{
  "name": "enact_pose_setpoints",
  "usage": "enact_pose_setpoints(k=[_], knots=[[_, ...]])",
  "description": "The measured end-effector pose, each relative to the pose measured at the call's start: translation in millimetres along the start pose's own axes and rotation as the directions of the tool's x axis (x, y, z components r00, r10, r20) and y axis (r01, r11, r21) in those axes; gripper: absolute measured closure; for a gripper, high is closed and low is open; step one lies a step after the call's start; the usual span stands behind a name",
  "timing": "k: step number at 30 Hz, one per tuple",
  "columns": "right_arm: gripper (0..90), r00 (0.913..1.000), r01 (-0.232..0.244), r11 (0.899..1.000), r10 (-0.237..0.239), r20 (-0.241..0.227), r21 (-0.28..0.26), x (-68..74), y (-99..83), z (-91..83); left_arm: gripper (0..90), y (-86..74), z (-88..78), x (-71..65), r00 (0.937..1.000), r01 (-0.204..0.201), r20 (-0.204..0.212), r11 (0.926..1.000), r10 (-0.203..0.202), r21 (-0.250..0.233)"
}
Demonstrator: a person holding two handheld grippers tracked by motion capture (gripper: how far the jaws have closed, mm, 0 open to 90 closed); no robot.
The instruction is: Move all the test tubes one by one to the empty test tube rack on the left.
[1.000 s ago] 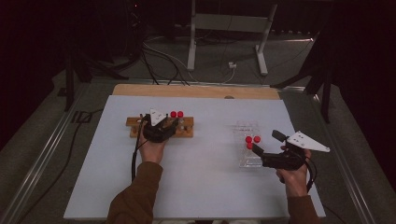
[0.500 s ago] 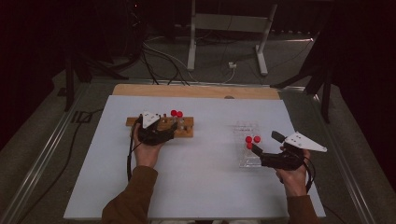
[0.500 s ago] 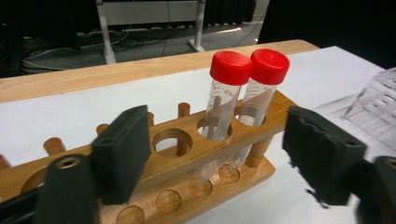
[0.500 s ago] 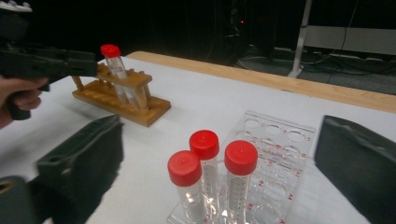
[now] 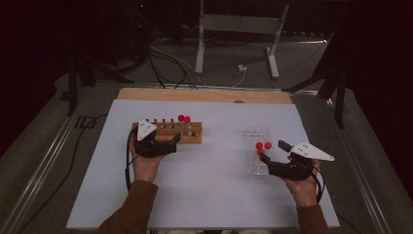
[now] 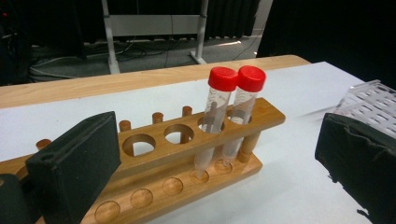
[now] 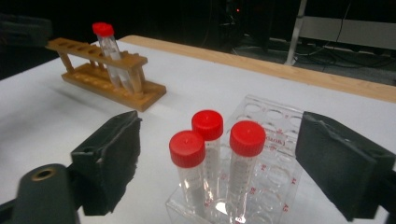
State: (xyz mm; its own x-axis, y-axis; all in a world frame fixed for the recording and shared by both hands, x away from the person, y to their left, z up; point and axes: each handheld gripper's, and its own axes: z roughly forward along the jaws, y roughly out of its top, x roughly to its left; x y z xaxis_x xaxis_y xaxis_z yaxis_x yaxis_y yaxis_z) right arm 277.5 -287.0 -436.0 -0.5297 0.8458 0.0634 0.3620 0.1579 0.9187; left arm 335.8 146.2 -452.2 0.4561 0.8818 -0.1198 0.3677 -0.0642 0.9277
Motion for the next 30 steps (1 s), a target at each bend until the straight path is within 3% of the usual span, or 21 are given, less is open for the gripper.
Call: enact_pose_setpoints(k=[5,11,17,30], knots=[[23.8,0.9999,-0.003,1.000,0.004,0.013,-0.006,-2.4,-2.6,-0.9,1.0,-3.5,-12.7,-1.4,1.0000,0.002,0.008,0.9999,-0.002,-0.015],[45.6,0.9997,0.002,1.000,-0.001,0.025,-0.015,-8.8,-5.6,-3.7,1.0,-9.8,-24.7,-0.5,1.0000,-0.001,0.007,0.9998,0.001,-0.022],[59.7,0.9988,0.021,1.000,-0.022,0.045,0.014,-13.4,-13.8,1.9,1.0,-10.9,-31.8,2.1,1.0000,0.006,-0.001,0.9996,-0.006,-0.028],[70.6,0.9976,0.049,0.997,-0.052,0.046,0.067,-12.3,-23.7,23.1,1.0,-11.0,-38.5,5.1,0.9999,0.008,-0.015,0.9992,-0.009,-0.040]])
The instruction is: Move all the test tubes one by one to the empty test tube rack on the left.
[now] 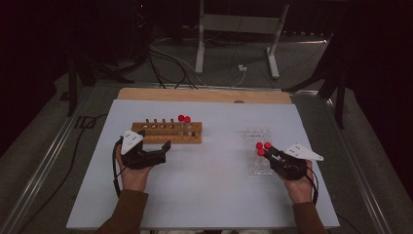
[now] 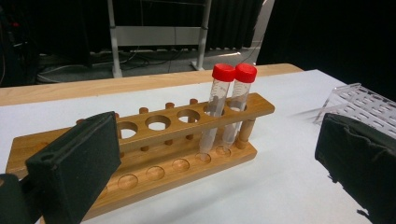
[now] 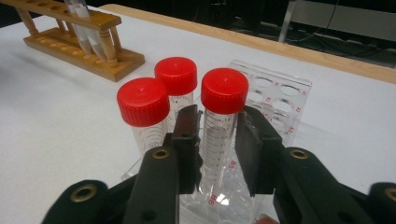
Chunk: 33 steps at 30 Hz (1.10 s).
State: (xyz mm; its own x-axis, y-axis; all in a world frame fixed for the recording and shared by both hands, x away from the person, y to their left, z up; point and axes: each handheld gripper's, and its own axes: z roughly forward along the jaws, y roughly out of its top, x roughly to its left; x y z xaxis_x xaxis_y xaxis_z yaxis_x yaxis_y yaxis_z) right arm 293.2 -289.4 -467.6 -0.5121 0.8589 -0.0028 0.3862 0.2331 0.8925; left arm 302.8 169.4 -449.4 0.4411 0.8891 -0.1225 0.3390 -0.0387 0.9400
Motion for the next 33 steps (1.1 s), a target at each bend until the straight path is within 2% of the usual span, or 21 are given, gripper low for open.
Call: enact_pose_setpoints(k=[10,20,27,33], knots=[[73.5,1.0000,-0.006,1.000,0.006,-0.002,0.006,-0.7,-1.1,5.1,1.0,-1.0,-0.8,0.4,1.0000,0.005,0.001,1.0000,-0.005,0.001],[74.2,0.9999,-0.013,1.000,0.013,-0.001,-0.006,-1.4,0.8,2.5,1.0,-1.7,-0.1,-0.5,1.0000,0.000,0.003,1.0000,0.000,0.005],[74.3,0.9993,-0.036,0.999,0.036,-0.008,-0.022,-3.1,6.4,-2.0,1.0,-2.8,0.2,0.7,1.0000,0.002,0.004,1.0000,-0.002,0.008],[74.4,0.9990,-0.044,0.999,0.044,-0.007,-0.014,-3.2,13.8,-5.2,1.0,-3.3,0.6,0.3,1.0000,0.002,0.006,1.0000,-0.002,0.009]])
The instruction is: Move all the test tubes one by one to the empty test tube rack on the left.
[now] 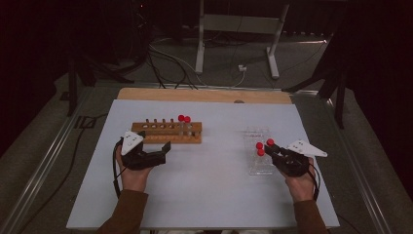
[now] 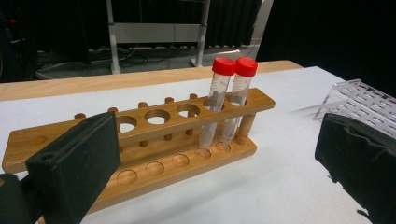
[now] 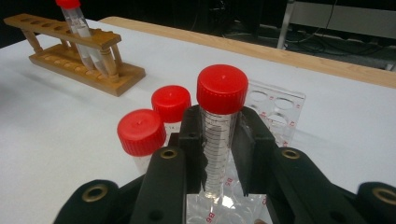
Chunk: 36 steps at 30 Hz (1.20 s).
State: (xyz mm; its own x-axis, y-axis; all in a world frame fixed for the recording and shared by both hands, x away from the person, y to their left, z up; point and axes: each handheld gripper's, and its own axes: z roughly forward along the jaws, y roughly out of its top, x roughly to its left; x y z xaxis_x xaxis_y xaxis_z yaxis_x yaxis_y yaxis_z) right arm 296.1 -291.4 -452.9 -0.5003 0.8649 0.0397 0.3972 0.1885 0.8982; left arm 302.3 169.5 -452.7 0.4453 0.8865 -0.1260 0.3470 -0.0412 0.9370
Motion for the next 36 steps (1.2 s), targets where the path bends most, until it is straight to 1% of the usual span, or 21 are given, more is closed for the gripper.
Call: enact_pose_setpoints(k=[5,11,16,24,29,34,36], knots=[[74.4,1.0000,-0.004,1.000,0.004,0.007,0.004,0.6,5.2,-2.6,1.0,-0.4,0.2,-0.6,1.0000,-0.006,0.002,1.0000,0.006,0.005],[74.4,0.9999,-0.012,1.000,0.012,0.005,-0.007,0.1,10.6,-6.0,1.0,-0.5,-0.2,-0.8,1.0000,-0.006,0.002,1.0000,0.006,0.005],[74.5,0.9999,-0.008,1.000,0.008,0.007,-0.014,0.4,15.2,-8.8,1.0,0.0,-0.4,-1.9,1.0000,-0.006,0.004,1.0000,0.006,0.003],[74.5,0.9999,0.007,0.999,-0.006,0.016,-0.043,-1.5,29.4,-16.6,1.1,0.1,1.8,-5.3,0.9998,-0.012,0.015,0.9999,0.012,0.011],[74.4,0.9998,0.009,0.998,-0.008,0.018,-0.058,-0.9,37.7,-15.7,1.1,1.9,4.3,-10.9,0.9992,-0.027,0.029,0.9995,0.026,0.016],[74.4,0.9997,0.020,0.998,-0.019,0.014,-0.065,3.8,48.2,-11.5,1.1,4.8,7.2,-17.9,0.9980,-0.045,0.046,0.9988,0.044,0.016],[74.4,0.9995,0.031,0.997,-0.030,0.013,-0.071,6.3,53.0,-9.9,1.1,5.5,7.7,-20.1,0.9974,-0.050,0.053,0.9986,0.049,0.015]])
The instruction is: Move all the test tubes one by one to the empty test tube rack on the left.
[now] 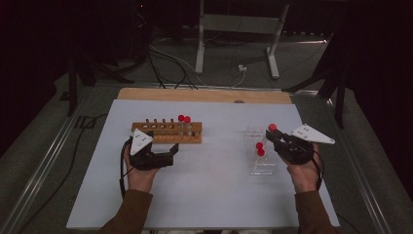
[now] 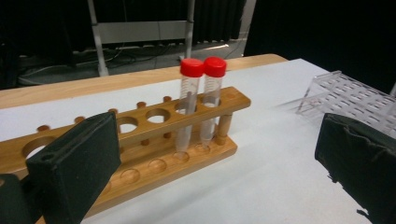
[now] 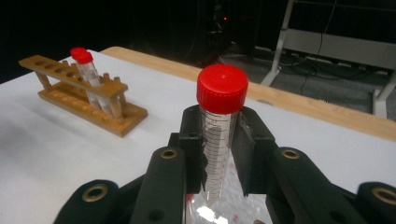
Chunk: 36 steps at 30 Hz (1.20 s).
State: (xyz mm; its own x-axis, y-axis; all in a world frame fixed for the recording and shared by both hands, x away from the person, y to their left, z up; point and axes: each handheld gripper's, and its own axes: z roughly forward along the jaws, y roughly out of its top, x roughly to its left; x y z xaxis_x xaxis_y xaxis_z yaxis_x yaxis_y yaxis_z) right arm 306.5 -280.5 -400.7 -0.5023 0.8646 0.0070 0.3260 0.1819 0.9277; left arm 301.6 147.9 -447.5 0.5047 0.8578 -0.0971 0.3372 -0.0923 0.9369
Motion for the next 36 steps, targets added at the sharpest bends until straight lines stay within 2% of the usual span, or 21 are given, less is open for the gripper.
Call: enact_pose_setpoints(k=[9,20,27,36], knots=[[74.4,0.9992,0.026,1.000,-0.026,-0.030,-0.012,16.3,16.4,10.6,1.1,2.7,0.6,-4.9,0.9999,-0.008,0.013,1.0000,0.008,-0.005],[74.4,0.9956,0.050,0.999,-0.051,-0.078,-0.012,38.5,22.5,23.6,1.4,7.0,5.5,-13.7,0.9992,-0.020,0.036,0.9997,0.020,-0.010],[74.4,0.9907,0.076,0.997,-0.076,-0.113,0.002,54.7,21.4,31.9,1.8,9.9,11.9,-25.4,0.9975,-0.033,0.062,0.9993,0.034,-0.016],[74.4,0.9832,0.081,0.997,-0.078,-0.165,0.012,71.3,21.1,40.6,4.0,12.9,24.2,-44.1,0.9924,-0.053,0.111,0.9986,0.054,-0.006]])
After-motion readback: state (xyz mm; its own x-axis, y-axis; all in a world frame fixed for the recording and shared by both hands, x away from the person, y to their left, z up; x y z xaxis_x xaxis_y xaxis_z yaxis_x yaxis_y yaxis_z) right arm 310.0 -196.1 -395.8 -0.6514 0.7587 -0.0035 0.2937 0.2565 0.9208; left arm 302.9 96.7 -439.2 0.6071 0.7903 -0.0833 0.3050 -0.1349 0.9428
